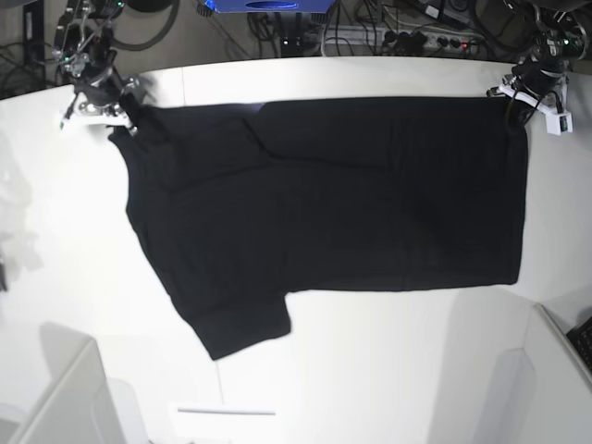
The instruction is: Fold the T-shirt properly
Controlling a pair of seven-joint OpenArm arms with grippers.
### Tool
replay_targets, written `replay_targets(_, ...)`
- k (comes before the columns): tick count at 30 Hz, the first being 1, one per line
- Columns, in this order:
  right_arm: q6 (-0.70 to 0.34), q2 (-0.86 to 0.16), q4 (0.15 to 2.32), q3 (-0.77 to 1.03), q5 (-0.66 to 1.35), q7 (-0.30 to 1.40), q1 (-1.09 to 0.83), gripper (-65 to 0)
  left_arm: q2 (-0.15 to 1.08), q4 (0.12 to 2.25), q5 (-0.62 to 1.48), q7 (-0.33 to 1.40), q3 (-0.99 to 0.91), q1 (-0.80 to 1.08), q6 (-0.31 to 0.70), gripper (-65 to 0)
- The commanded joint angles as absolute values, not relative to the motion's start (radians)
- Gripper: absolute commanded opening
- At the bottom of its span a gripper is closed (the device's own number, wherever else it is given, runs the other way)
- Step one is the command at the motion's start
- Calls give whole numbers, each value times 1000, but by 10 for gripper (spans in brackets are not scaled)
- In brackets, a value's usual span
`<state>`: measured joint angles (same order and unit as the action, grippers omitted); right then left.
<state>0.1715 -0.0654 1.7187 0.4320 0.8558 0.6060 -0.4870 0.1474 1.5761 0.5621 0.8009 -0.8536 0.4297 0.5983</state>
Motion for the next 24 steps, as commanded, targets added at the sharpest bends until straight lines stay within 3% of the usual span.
replay_targets(1, 174, -74, 1742, 437, 852, 602, -507, -650, 160, 1596, 575, 788, -858, 443, 596, -650)
replay_targets(8, 174, -74, 1774, 437, 852, 602, -582, -650, 160, 1598, 575, 786, -858, 507, 596, -650)
replay_targets(13, 174, -73, 1814, 437, 854, 602, -611, -650, 160, 1593, 568, 788, -863, 516, 677, -650)
replay_targets(24, 176, -71, 1845, 437, 854, 604, -656, -650, 160, 1598, 568, 788, -866, 544, 685, -650)
